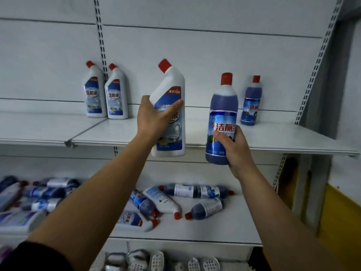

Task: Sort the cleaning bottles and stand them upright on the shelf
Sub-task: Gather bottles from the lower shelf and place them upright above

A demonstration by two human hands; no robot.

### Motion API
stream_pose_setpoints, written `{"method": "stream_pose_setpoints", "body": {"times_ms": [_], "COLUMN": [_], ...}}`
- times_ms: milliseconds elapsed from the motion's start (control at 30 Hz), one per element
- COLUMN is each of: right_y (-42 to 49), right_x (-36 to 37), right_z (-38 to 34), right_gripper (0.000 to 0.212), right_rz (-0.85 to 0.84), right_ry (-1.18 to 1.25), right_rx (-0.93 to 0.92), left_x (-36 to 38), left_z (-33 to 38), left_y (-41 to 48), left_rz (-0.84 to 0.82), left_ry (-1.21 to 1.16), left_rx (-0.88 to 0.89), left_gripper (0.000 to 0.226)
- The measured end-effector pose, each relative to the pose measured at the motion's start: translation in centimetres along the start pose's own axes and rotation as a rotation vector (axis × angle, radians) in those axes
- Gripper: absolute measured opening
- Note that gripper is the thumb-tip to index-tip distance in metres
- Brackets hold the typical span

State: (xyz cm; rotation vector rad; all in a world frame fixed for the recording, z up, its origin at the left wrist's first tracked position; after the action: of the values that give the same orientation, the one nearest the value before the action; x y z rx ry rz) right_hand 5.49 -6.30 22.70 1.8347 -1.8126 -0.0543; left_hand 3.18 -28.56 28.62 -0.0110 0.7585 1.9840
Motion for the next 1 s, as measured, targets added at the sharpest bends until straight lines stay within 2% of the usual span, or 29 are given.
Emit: {"method": "stream_pose_setpoints", "body": {"times_ms": [200,533,767,1000], "right_y": [3.5,9.2,10.7,11.7], "right_x": [3.6,9.1,11.1,12.6], "right_z": [1.7,4.2,6.2,7.4], "right_gripper": [0.031,0.049,0.056,0.056], "right_rz": [-0.077,-0.211,-0.154,-0.075], "right_ry": [-0.002,-0.087,-0.156,-0.164], "right_rx": [-0.006,0.001,0.037,0.054], "left_x": [-1.9,-3.3,-2.5,-2.0], "left_z": [-2.4,-6.3,-8.8,-11.3], "left_y": [3.4,8.8,12.8,17.6], "left_rz": [0.082,0.211,0.116,-0.019], "left_ry": [0.027,0.050,0.158,0.342], "left_rx": [0.013,0.021,0.084,0.244], "left_gripper": [0.062,0.064,0.062,0.084]}}
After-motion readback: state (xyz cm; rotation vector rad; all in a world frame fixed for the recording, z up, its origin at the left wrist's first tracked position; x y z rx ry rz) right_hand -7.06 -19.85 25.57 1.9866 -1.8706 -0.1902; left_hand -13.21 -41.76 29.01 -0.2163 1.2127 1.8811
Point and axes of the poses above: each hand's wrist, its own y-axis towards the middle knuckle, its own x-axis out of the palm, z = x × y, the point moved 4 cm from there along y, towards the middle knuckle, and after that the axes turned 15 degrees about y, right-handed, at the moved point
